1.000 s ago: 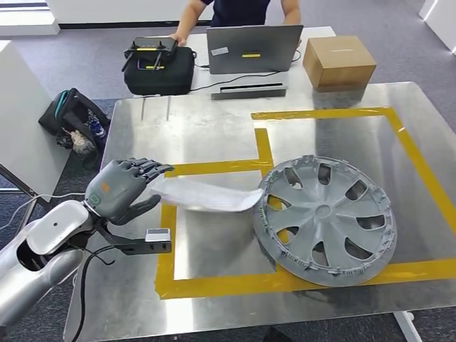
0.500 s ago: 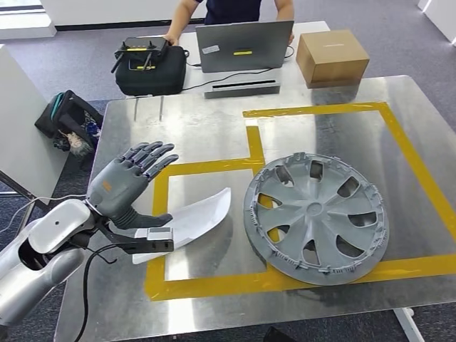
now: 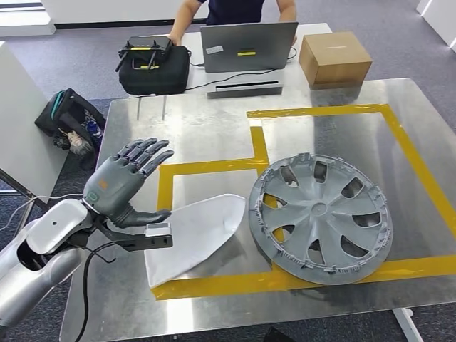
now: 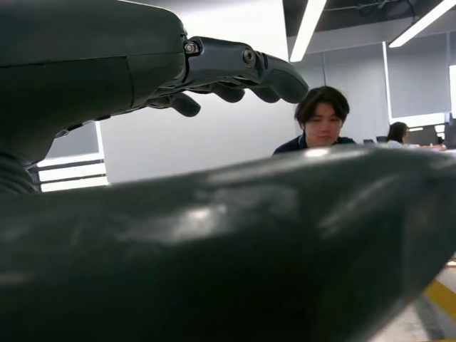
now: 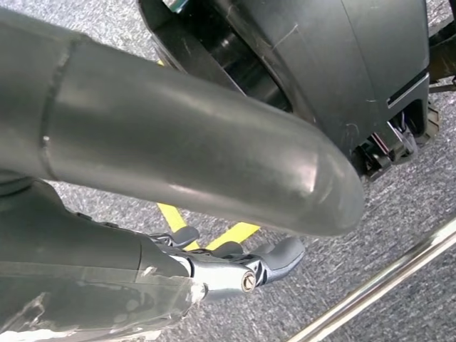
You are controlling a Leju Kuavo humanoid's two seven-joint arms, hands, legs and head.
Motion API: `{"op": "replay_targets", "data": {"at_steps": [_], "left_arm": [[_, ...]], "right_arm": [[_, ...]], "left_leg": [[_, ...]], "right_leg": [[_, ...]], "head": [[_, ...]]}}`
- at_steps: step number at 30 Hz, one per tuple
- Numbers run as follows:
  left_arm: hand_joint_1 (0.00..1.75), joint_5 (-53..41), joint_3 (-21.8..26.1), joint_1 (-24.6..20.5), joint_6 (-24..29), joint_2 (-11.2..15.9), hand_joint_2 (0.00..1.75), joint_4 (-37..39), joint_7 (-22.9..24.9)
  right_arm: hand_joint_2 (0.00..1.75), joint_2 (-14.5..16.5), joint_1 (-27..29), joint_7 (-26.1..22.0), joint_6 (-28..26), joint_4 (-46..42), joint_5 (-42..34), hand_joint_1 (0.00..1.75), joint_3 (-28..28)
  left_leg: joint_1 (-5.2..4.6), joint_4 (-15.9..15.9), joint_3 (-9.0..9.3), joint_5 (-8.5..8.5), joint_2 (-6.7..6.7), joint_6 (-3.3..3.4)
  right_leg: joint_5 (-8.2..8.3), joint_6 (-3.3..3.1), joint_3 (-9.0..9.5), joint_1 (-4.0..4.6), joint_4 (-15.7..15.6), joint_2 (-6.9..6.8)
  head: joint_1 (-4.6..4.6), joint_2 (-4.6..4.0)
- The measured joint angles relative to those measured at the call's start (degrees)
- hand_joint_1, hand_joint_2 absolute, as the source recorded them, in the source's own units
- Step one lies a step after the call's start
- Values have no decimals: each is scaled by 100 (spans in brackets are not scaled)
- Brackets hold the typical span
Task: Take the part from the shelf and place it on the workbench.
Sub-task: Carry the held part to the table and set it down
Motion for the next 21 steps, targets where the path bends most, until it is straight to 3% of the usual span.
{"op": "replay_targets", "data": {"at_steps": [3,6,8,10,11,12,13,16,18,21], "left_arm": [[0,-37,40,38,61,-11,0,0,69],[0,-57,116,75,121,-21,0,-2,120],[0,-82,164,95,186,-26,0,-2,139],[0,-96,190,173,247,-21,0,-1,147],[0,-97,204,239,269,-14,0,0,149],[0,-98,220,313,288,-5,0,1,151],[0,-97,236,379,304,4,0,2,153],[0,-86,292,520,341,58,0,4,154],[0,-74,345,582,362,123,0,3,153],[0,-64,438,643,392,221,0,3,151]], "right_arm": [[0,-9,20,8,-23,-26,-12,0,0],[0,-21,36,20,-44,-62,-25,0,-2],[0,-38,38,26,-66,-85,-44,0,-5],[0,-51,49,35,-90,-96,-69,0,-7],[0,-57,62,42,-102,-99,-84,0,-7],[0,-65,79,46,-113,-103,-98,0,-8],[0,-75,99,48,-122,-108,-109,0,-11],[0,-91,129,55,-151,-127,-131,0,-26],[0,-91,137,74,-177,-161,-153,0,-36],[0,-105,170,127,-217,-211,-181,0,-39]], "left_leg": [[-9,6,-1,-6,0,12],[-24,-135,65,85,10,144],[14,-344,168,197,43,223],[45,-406,198,227,73,232],[58,-392,185,224,82,223],[76,-369,167,217,88,204],[103,-331,143,206,89,172],[209,-137,33,138,76,-6],[217,13,-63,100,57,-110],[199,114,-181,84,34,-186]], "right_leg": [[10,19,4,-12,-17,-1],[64,130,34,-41,-114,0],[-109,161,-51,-19,79,-12],[-484,189,-344,-24,750,-25],[-630,218,-504,-39,1121,-27],[-677,257,-599,-59,1348,-31],[-616,305,-593,-83,1368,-36],[-188,497,-83,-181,471,-43],[-126,478,86,-210,176,-4],[-134,326,-76,-234,336,21]], "head": [[1,0],[-3,0],[6,0],[15,0],[20,0],[18,0],[18,0],[42,0],[69,1],[47,2]]}}
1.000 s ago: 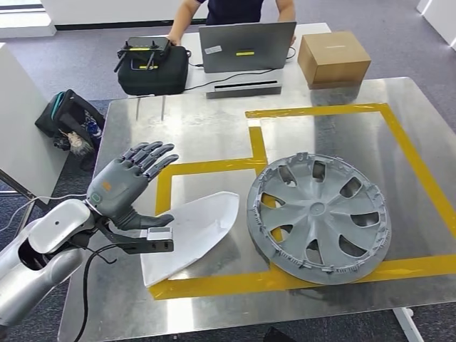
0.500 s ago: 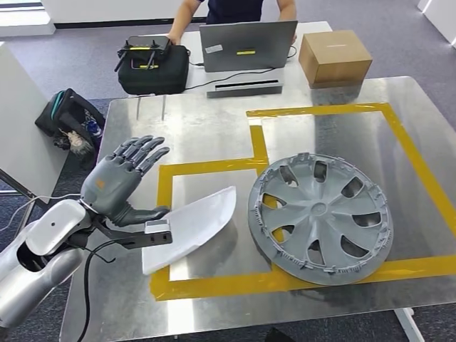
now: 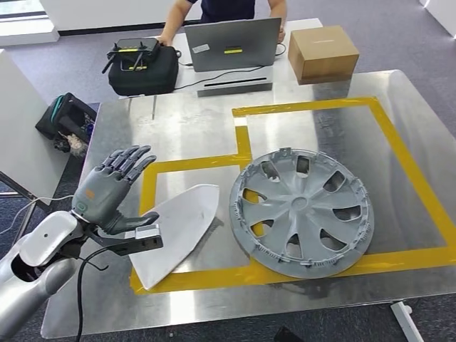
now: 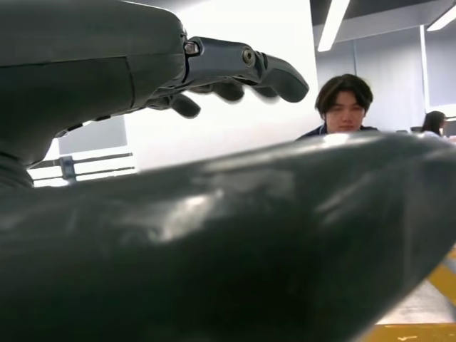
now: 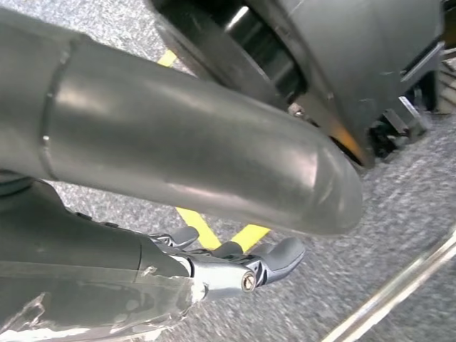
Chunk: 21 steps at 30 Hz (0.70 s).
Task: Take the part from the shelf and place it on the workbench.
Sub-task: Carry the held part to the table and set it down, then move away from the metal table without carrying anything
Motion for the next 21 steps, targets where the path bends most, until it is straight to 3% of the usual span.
{"op": "replay_targets", "data": {"at_steps": [2,4,6,7,8,11,12,13,15,16,17,18,20,21], "left_arm": [[0,-1,58,51,11,52,0,-1,-2],[0,-4,121,111,17,80,0,0,-5],[0,-6,158,160,21,98,0,1,-7],[0,-9,169,184,22,104,0,1,-7],[0,-15,184,203,23,109,0,1,-7],[0,-37,268,228,33,132,0,-4,-7],[0,-41,301,230,39,146,0,-7,-8],[0,-44,331,235,45,161,0,-8,-8],[0,-46,367,258,52,178,0,-6,-9],[0,-46,376,270,52,181,0,-5,-10],[0,-47,383,283,53,180,0,-5,-10],[0,-47,387,299,54,179,0,-4,-11],[0,-47,392,330,55,180,0,-3,-11],[0,-47,392,348,55,179,0,-2,-11]], "right_arm": [[0,-18,16,33,-37,-44,-4,0,1],[0,-42,35,58,-73,-90,-4,0,2],[0,-60,56,77,-94,-113,-5,0,2],[0,-69,61,86,-102,-121,-5,0,2],[0,-80,63,93,-108,-135,-5,0,2],[0,-96,65,113,-130,-207,-5,0,4],[0,-101,67,118,-139,-230,-5,0,5],[0,-109,70,121,-150,-246,-7,0,7],[0,-133,77,129,-170,-250,-9,0,7],[0,-140,80,131,-174,-252,-10,0,8],[0,-145,88,132,-176,-256,-11,0,11],[0,-150,96,132,-177,-260,-12,0,14],[0,-159,108,134,-178,-267,-14,0,20],[0,-165,108,136,-179,-267,-14,0,21]], "left_leg": [[10,300,-163,-268,11,-52],[10,1031,-448,-755,24,-70],[-13,1690,-654,-1070,25,-29],[-37,1767,-625,-1078,25,29],[-74,1620,-480,-991,24,111],[-282,460,358,-664,18,461],[-344,164,554,-613,23,511],[-385,-3,654,-586,30,520],[-381,-136,653,-461,43,461],[-363,-195,633,-391,48,452],[-340,-251,605,-319,54,448],[-318,-291,561,-249,60,443],[-311,-290,432,-147,63,447],[-310,-284,364,-99,63,445]], "right_leg": [[27,-79,-112,1,52,-3],[87,-164,-188,34,35,-8],[167,-222,-260,86,5,-21],[208,-253,-300,122,-8,-27],[249,-280,-339,164,-20,-28],[384,-325,-410,248,-79,-27],[439,-324,-415,252,-109,-28],[494,-315,-417,247,-144,-34],[602,-279,-420,251,-237,-43],[570,-254,-451,259,-245,-46],[445,-229,-501,270,-166,-47],[218,-206,-585,279,48,-50],[-312,-172,-786,282,787,-54],[-462,-156,-849,282,1137,-56]], "head": [[-33,-1],[-59,-1],[-65,0],[-65,0],[-65,-1],[-60,-1],[-60,0],[-65,0],[-71,0],[-69,0],[-60,0],[-56,-1],[-47,-1],[-50,-1]]}}
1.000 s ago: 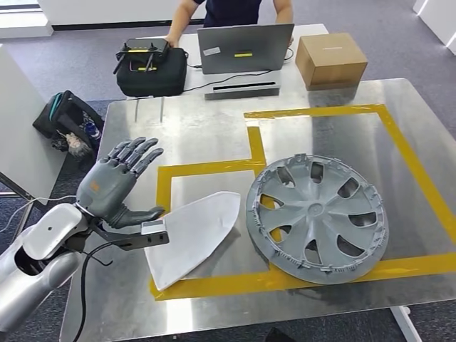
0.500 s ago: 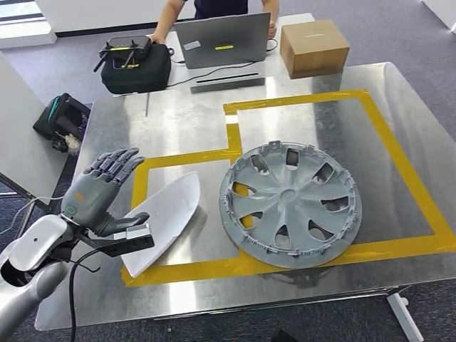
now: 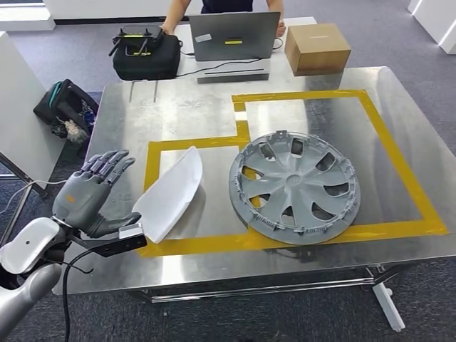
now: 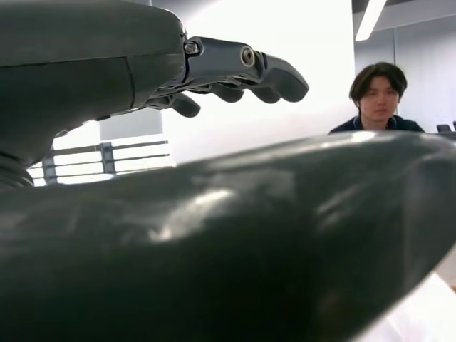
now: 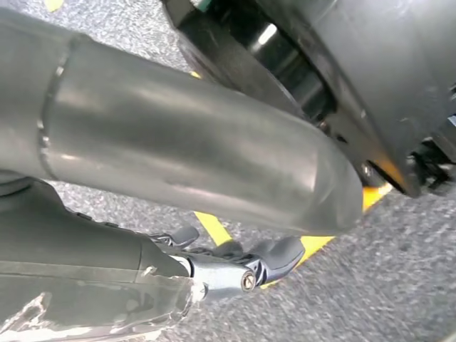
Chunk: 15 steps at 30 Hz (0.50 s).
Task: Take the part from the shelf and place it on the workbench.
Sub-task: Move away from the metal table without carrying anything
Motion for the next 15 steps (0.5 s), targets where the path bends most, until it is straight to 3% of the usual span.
{"op": "replay_targets", "data": {"at_steps": [1,2,4,6,7,10,11,12,14,15], "left_arm": [[0,0,-1,15,0,-2,0,2,0],[0,0,-1,29,0,-5,0,3,0],[0,0,2,43,0,-8,0,5,0],[0,-5,23,45,0,-1,0,5,-1],[0,-11,35,47,0,6,0,5,-1],[0,-31,51,74,2,28,0,9,0],[0,-32,59,87,4,40,0,11,0],[0,-32,72,97,8,54,0,13,0],[0,-32,107,121,14,76,0,19,0],[0,-31,126,142,16,79,0,24,0]], "right_arm": [[0,-7,-2,1,0,-1,0,0,1],[0,-14,-3,1,0,-1,0,0,1],[0,-26,-10,3,-4,-3,1,0,1],[0,-33,-25,16,-19,-22,4,0,2],[0,-37,-32,23,-29,-34,5,0,2],[0,-47,-29,46,-58,-58,-3,0,4],[0,-55,-28,55,-68,-66,-8,0,8],[0,-63,-26,63,-81,-73,-13,0,12],[0,-81,-20,80,-117,-79,-20,0,16],[0,-86,-11,87,-141,-80,-27,0,16]], "left_leg": [[1,14,-67,46,1,-5],[4,29,-130,86,1,-13],[12,76,-245,157,0,-47],[4,140,-348,223,-3,-89],[-2,167,-383,259,-4,-104],[-10,212,-453,318,-21,-138],[-4,289,-502,214,-33,-177],[15,474,-580,4,-43,-234],[95,1177,-799,-586,-50,-353],[141,1567,-891,-799,-47,-396]], "right_leg": [[-16,13,21,0,196,-1],[75,26,144,-1,185,-3],[314,47,666,-8,-435,-7],[310,35,1200,-5,-1211,2],[258,15,1331,0,-1425,8],[306,-102,1302,-9,-1486,4],[351,-158,1252,-28,-1486,-3],[408,-207,1188,-50,-1490,-11],[533,-262,1031,-71,-1487,-19],[598,-263,947,-78,-1484,-23]], "head": [[1,1],[0,0],[1,-1],[-3,-1],[-4,0],[-1,0],[-8,-1],[-16,-1],[-38,-2],[-40,-2]]}}
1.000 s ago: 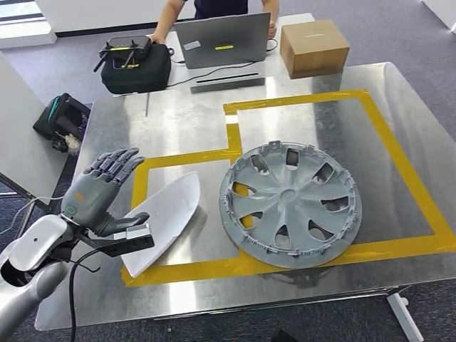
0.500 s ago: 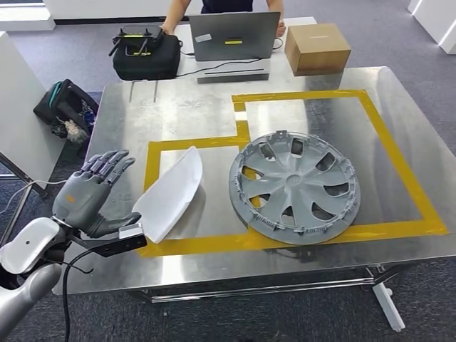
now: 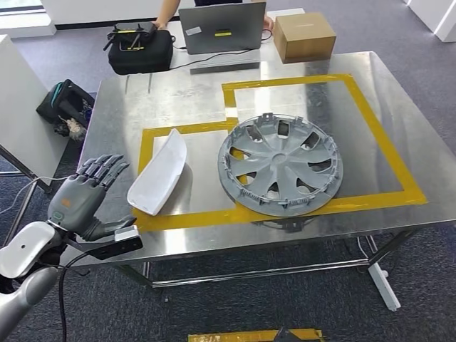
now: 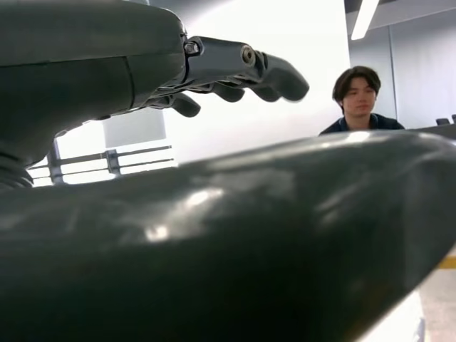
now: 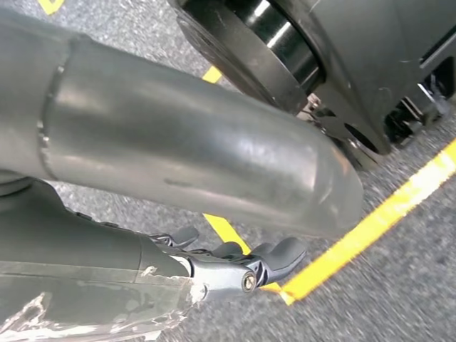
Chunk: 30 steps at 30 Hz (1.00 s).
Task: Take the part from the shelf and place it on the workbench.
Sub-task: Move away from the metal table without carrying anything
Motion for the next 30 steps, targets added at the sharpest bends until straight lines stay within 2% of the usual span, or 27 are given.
{"op": "replay_targets", "data": {"at_steps": [1,2,5,7,8,9,11,12,13,14,16,17,18,19,20,21,22,23,24,25,26,27,28,30], "left_arm": [[0,1,20,30,2,1,0,5,0],[0,1,40,61,5,5,0,9,0],[0,1,69,103,12,17,0,14,0],[0,1,70,104,12,17,0,15,0],[0,1,77,108,14,22,0,15,0],[0,4,132,127,25,50,0,16,0],[0,11,265,200,50,119,0,16,0],[0,14,334,244,64,150,0,16,0],[0,14,363,284,71,161,0,16,0],[0,14,394,322,76,168,0,16,0],[0,12,456,405,82,181,0,16,0],[0,9,480,443,81,186,0,16,0],[0,5,496,477,80,190,0,16,0],[0,1,510,508,78,192,0,16,0],[0,-1,526,533,77,195,0,16,0],[0,-2,547,553,76,199,0,16,0],[0,-2,574,563,76,210,0,16,0],[0,-2,598,569,77,222,0,16,0],[0,-2,617,572,77,235,0,16,0],[0,-3,629,578,75,248,0,16,0],[0,-3,633,594,71,257,0,16,0],[0,-5,634,616,64,269,0,16,-2],[0,-6,638,637,58,281,0,16,-3],[0,-10,652,664,48,299,0,16,-7]], "right_arm": [[0,-5,12,7,-26,-6,-11,0,0],[0,-11,26,15,-56,-19,-26,0,0],[0,-21,51,25,-105,-47,-54,0,0],[0,-21,52,25,-107,-47,-55,0,0],[0,-24,55,28,-114,-51,-61,0,0],[0,-45,69,41,-154,-84,-91,0,3],[0,-92,116,68,-257,-160,-174,0,15],[0,-117,148,83,-312,-200,-219,0,25],[0,-126,176,89,-339,-216,-245,0,38],[0,-134,199,93,-363,-231,-266,0,51],[0,-156,222,98,-409,-258,-305,0,76],[0,-167,220,98,-433,-269,-323,0,88],[0,-178,217,98,-452,-277,-340,0,100],[0,-187,215,98,-466,-284,-356,0,113],[0,-196,214,99,-475,-291,-368,0,124],[0,-207,209,99,-478,-303,-375,0,133],[0,-216,202,98,-481,-320,-378,0,140],[0,-226,190,97,-489,-338,-380,0,146],[0,-233,179,96,-498,-355,-387,0,152],[0,-238,175,96,-508,-367,-399,0,158],[0,-240,172,96,-516,-374,-415,0,171],[0,-245,171,95,-523,-379,-435,0,186],[0,-250,170,93,-531,-380,-456,0,200],[0,-262,167,86,-555,-389,-503,0,232]], "left_leg": [[39,274,-28,-75,1,-31],[71,375,27,-21,2,-57],[111,241,241,234,2,-86],[113,215,260,251,3,-86],[119,87,356,308,3,-89],[108,-365,650,333,-3,-65],[92,-1274,1174,435,-3,32],[82,-1620,1325,464,0,99],[86,-1640,1260,542,10,150],[87,-1652,1195,612,17,187],[54,-1647,1035,747,20,237],[31,-1643,946,817,21,249],[8,-1636,854,888,22,258],[-12,-1622,758,956,21,262],[-26,-1603,666,1017,19,260],[-36,-1573,588,1069,17,250],[-48,-1532,523,1112,16,237],[-58,-1496,477,1160,17,225],[-64,-1469,447,1206,18,214],[-70,-1452,425,1255,19,202],[-68,-1438,397,1288,15,185],[-66,-1391,354,1230,9,150],[-57,-1262,292,1054,4,103],[-10,-682,124,431,1,2]], "right_leg": [[62,8,-84,-9,5,-3],[120,25,-165,-21,8,-6],[202,60,-282,-42,14,-9],[207,61,-286,-43,14,-9],[224,70,-305,-47,15,-9],[323,120,-341,-62,-21,-6],[545,258,-421,-93,-132,4],[550,317,-479,-101,-144,4],[364,329,-541,-96,-15,3],[65,322,-626,-86,254,-1],[-527,302,-801,-47,1054,-2],[-640,290,-837,-26,1405,-2],[-602,273,-799,-5,1608,-2],[-457,247,-663,17,1617,-2],[-285,218,-423,41,1414,-1],[-219,189,-106,62,1044,2],[-258,170,255,79,567,9],[-355,156,526,90,180,17],[-459,152,685,101,-85,25],[-489,140,731,106,-206,28],[-462,111,669,97,-191,22],[-415,72,607,84,-180,14],[-350,23,546,65,-173,3],[-191,-33,390,44,-167,-13]], "head": [[-1,0],[-1,0],[0,0],[0,0],[0,0],[-2,0],[-2,0],[2,1],[14,1],[23,1],[43,0],[43,0],[42,0],[41,0],[40,0],[40,1],[42,1],[39,1],[36,1],[33,0],[38,0],[42,1],[36,1],[7,1]]}}
